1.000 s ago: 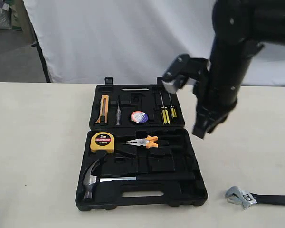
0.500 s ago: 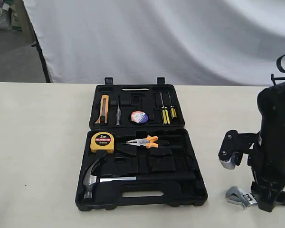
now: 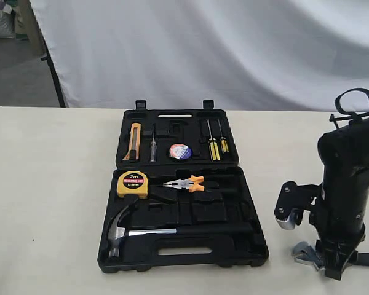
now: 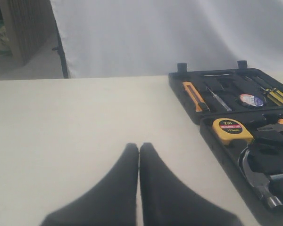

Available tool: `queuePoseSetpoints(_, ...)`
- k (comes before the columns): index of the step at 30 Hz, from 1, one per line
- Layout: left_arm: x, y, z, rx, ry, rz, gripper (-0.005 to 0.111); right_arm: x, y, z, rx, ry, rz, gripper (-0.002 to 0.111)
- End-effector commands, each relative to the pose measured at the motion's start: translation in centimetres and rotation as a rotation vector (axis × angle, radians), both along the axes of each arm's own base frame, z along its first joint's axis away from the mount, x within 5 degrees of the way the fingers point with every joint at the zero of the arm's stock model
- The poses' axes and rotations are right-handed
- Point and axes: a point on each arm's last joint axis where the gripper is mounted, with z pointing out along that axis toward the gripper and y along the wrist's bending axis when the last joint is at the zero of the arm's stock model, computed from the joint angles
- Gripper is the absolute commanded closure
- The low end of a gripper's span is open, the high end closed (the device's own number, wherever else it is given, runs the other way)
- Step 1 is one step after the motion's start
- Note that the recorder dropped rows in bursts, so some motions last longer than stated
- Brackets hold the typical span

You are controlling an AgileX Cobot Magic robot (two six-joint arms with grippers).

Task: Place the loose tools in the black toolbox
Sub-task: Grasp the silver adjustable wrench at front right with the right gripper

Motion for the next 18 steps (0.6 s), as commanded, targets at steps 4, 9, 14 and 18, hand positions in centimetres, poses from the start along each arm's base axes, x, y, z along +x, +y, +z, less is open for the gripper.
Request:
queuePoseSetpoints(4, 0.0, 0.0, -0.1, -0.004, 0.0, -0.004, 0.106, 0.4, -0.1, -2.0, 0.003, -0.004, 0.034, 0.082)
queuePoseSetpoints(9, 0.0, 0.0, -0.1, -0.004, 0.0, -0.004, 0.106, 0.4, -0.1, -2.0, 0.003, -0.006, 0.034, 0.106)
queuePoseSetpoints(14, 0.0, 0.0, -0.1, -0.004, 0.0, -0.004, 0.106, 0.5, 0.0, -0.3, 0.02, -0.055, 0.034, 0.109)
queuePoseSetpoints(18, 0.0, 0.0, -0.1, -0.004, 0.0, -0.004, 0.106, 0.5, 0.0, 2.0, 0.048, -0.127, 0.046, 0.109)
